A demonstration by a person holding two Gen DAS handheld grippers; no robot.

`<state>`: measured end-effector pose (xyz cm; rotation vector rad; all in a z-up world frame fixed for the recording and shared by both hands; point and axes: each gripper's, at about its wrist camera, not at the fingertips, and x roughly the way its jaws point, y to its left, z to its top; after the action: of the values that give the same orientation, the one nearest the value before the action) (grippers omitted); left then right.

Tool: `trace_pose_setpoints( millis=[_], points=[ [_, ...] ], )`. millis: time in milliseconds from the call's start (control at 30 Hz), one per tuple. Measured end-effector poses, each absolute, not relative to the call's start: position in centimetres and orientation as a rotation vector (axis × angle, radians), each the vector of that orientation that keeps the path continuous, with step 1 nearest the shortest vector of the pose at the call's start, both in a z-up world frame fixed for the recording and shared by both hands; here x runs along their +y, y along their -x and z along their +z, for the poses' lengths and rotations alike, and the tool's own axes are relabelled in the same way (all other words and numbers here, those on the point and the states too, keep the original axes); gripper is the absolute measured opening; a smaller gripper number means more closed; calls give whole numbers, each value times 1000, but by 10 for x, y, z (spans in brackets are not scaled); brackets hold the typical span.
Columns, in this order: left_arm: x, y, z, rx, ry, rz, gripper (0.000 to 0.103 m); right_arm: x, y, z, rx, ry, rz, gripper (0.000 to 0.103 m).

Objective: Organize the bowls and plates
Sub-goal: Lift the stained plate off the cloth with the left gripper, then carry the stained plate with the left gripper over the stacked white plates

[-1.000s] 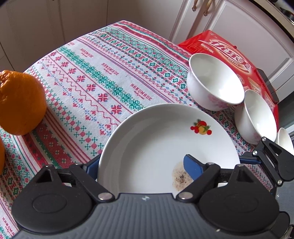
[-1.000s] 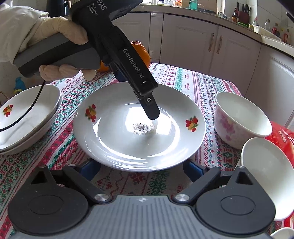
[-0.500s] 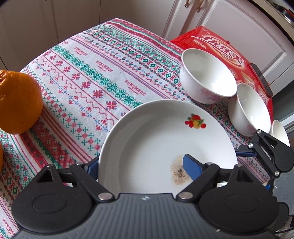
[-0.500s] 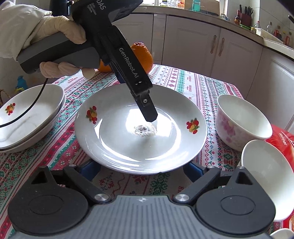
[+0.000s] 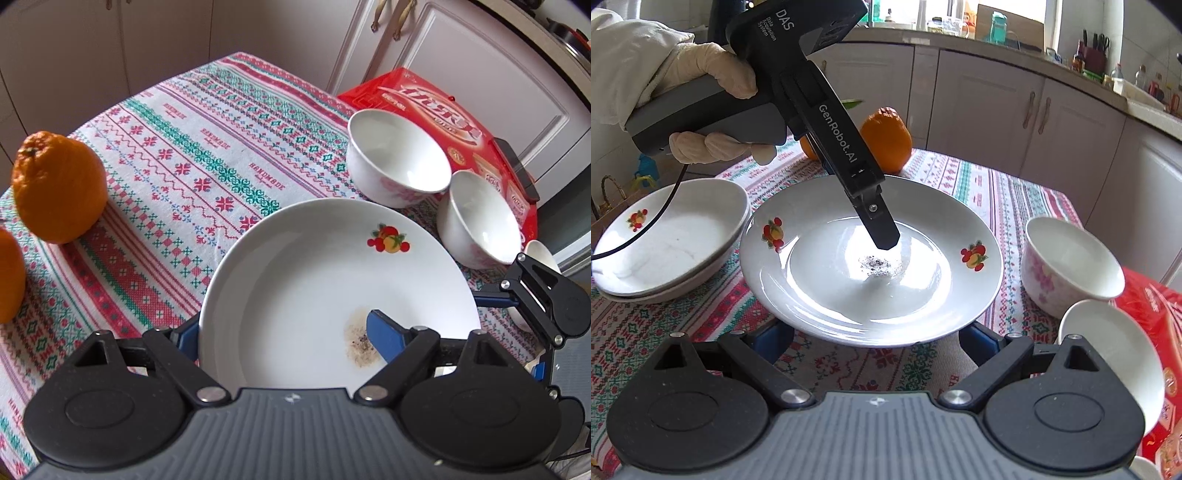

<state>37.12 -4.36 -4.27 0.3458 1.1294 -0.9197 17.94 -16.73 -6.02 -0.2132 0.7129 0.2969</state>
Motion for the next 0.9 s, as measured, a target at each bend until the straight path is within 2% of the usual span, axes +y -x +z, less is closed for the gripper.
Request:
trace_pose_setpoints(
  millis=[533,900],
  points=[
    [16,-316,-1,1055,-262,-805,88,-140,-144,-29,638,270,413,98],
    [75,-283,0,1050,-171,-694,88,-106,-131,-25,626,315,539,98]
  ],
)
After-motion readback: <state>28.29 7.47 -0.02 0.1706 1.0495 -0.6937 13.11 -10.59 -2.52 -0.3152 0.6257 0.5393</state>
